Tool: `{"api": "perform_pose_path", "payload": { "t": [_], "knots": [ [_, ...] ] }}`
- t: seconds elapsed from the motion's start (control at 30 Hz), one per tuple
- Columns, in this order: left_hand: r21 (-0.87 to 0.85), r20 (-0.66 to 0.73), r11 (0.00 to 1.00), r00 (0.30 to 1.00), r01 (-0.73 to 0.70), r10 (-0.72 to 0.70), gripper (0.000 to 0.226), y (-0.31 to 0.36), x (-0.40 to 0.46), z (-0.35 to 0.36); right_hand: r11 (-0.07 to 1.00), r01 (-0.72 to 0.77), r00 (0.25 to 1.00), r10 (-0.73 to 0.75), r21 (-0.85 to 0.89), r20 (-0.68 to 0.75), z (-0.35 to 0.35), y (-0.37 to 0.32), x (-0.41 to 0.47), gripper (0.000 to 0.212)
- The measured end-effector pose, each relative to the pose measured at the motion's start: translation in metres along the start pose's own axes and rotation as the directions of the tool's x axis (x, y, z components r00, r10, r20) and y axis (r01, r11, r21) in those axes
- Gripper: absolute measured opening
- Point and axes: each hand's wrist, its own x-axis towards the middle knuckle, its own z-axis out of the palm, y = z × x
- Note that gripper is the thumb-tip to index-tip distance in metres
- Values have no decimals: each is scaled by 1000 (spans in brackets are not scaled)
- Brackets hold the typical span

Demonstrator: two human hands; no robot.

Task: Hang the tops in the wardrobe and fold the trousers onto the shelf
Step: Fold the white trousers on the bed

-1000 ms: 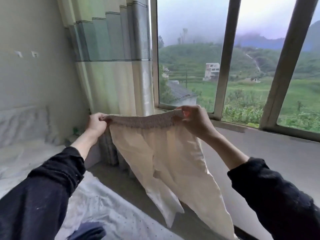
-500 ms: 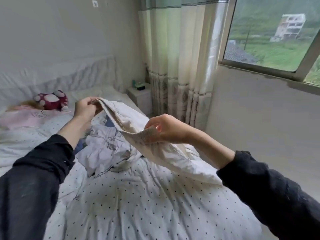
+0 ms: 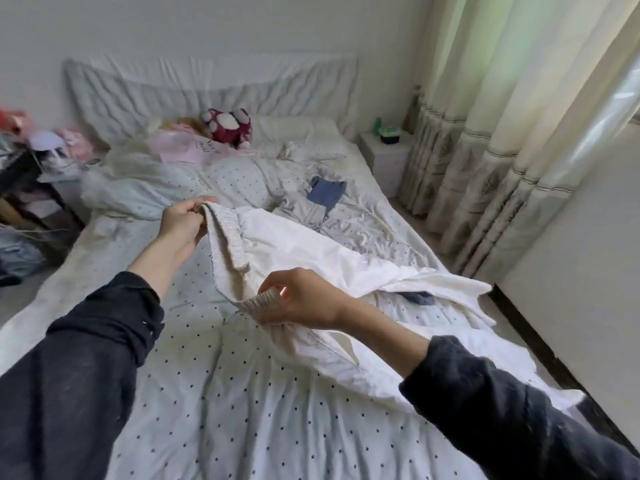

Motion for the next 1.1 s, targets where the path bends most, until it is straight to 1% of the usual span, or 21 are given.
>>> {"api": "perform_pose_path", "payload": {
  "t": [0.03, 0.1, 0.17, 0.23, 0.3, 0.37, 0.43, 0.47, 0.53, 0.63, 0.67, 0.7, 0.73, 0.77, 0.8, 0.83, 0.87, 0.9, 0.93, 1.0, 1.1],
  "knots": [
    [-24, -17, 999, 1000, 25, -26, 46, -13, 4, -8, 998, -15, 998, 11, 60, 56, 15, 6, 8, 40],
    [-44, -35, 993, 993, 107, -108, 49, -49, 5, -26, 980, -92, 972, 49, 179, 228, 50, 21, 20, 43],
    [60, -51, 974, 975, 218, -215, 52, -100, -8, -49, 957, -192, 920, 99, 219, 379, 89, 43, 29, 48],
    [215, -75, 919, 944, 330, -321, 58, -156, -31, -72, 947, -255, 875, 142, 193, 463, 121, 67, 30, 49],
    [358, -92, 835, 906, 418, -414, 61, -201, -53, -88, 953, -279, 840, 182, 120, 511, 138, 91, 29, 49],
    [407, -67, 770, 857, 491, -511, 60, -235, -78, -91, 948, -313, 812, 237, 56, 533, 150, 117, 25, 48],
    [438, 4, 746, 829, 501, -559, 59, -258, -95, -85, 928, -371, 794, 297, 35, 530, 160, 142, 22, 47],
    [461, 34, 744, 828, 484, -560, 58, -266, -98, -79, 921, -389, 790, 329, 8, 517, 163, 154, 22, 47],
    [540, 90, 740, 846, 401, -525, 55, -274, -104, -69, 920, -390, 817, 366, -40, 445, 164, 171, 21, 45],
    [640, 130, 722, 889, 263, -439, 51, -273, -107, -50, 916, -392, 865, 399, -88, 302, 144, 184, 22, 41],
    [681, 172, 702, 888, 206, -427, 50, -276, -105, -41, 911, -401, 876, 412, -93, 251, 138, 195, 27, 40],
    [690, 239, 710, 883, 138, -405, 50, -322, -75, 30, 868, -476, 854, 495, -140, 163, 113, 273, 44, 39],
    [726, 244, 681, 892, 93, -381, 49, -316, -76, 32, 871, -461, 873, 479, -170, 91, 109, 283, 47, 38],
    [755, 283, 656, 903, -2, -322, 47, -312, -77, 38, 860, -476, 870, 490, -183, 43, 102, 290, 48, 37],
    [753, 293, 652, 933, -91, -207, 44, -313, -79, 41, 858, -470, 878, 478, -206, -13, 97, 297, 49, 37],
    [754, 322, 623, 944, -209, -74, 41, -312, -81, 41, 845, -472, 879, 474, -252, -57, 92, 296, 48, 38],
    [751, 346, 580, 936, -317, 64, 38, -313, -81, 41, 834, -472, 880, 466, -286, -95, 89, 298, 47, 39],
    [749, 381, 519, 908, -412, 172, 37, -315, -84, 44, 811, -488, 872, 473, -323, -128, 85, 301, 45, 40],
    [734, 422, 475, 874, -485, 240, 36, -315, -86, 58, 786, -508, 860, 486, -351, -156, 78, 312, 41, 41],
    [667, 540, 386, 771, -637, 337, 33, -316, -88, 107, 722, -574, 818, 526, -385, -234, 54, 347, 28, 43],
    [609, 634, 282, 669, -741, 388, 43, -323, -88, 171, 665, -634, 773, 536, -394, -340, 19, 394, 14, 45]
  ]
}}
